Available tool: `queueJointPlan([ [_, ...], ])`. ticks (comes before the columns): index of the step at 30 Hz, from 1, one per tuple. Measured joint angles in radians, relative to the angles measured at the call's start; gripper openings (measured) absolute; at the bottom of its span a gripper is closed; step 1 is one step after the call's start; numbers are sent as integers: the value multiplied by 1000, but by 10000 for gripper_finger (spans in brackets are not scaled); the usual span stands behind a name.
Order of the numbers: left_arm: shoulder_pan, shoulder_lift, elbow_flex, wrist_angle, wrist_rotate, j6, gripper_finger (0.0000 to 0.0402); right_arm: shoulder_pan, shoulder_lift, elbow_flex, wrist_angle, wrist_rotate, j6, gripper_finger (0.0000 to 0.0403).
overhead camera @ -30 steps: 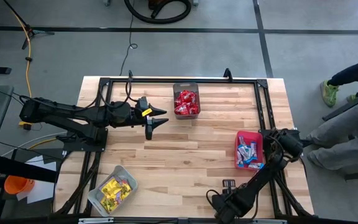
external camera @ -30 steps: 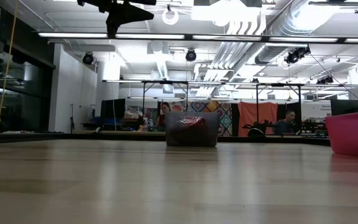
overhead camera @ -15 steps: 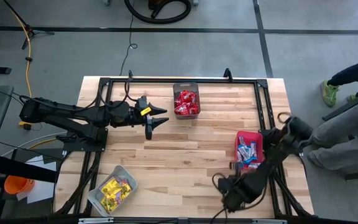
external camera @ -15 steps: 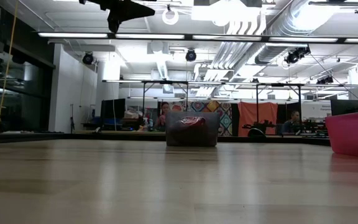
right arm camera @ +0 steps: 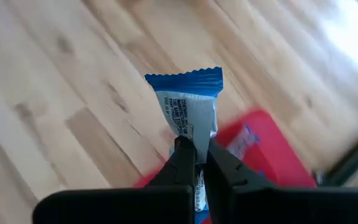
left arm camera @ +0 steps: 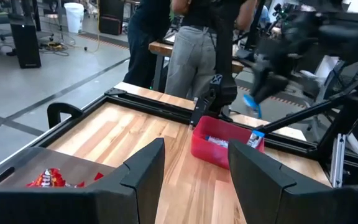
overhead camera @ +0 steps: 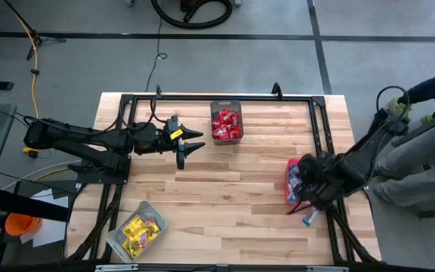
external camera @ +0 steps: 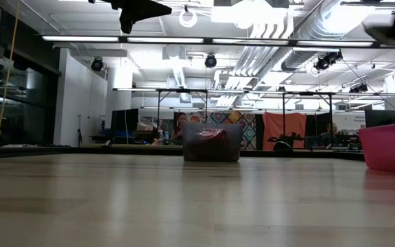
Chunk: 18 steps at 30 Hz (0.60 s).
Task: Sort candy
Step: Put the white chocolate candy into the red bin
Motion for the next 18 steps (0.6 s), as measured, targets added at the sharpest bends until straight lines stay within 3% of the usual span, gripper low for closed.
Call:
queueJointPlan([
  [5, 0, 0, 0, -1, 0, -1, 165, 7, -190, -234, 49, -161, 225, 1],
  [11, 0, 0, 0, -2, 0, -2, 165, -5, -328, -475, 256, -295, 575, 9],
  [18, 0, 0, 0, -2, -6, -27, 165, -21, -320, -409, 192, -281, 563, 56],
])
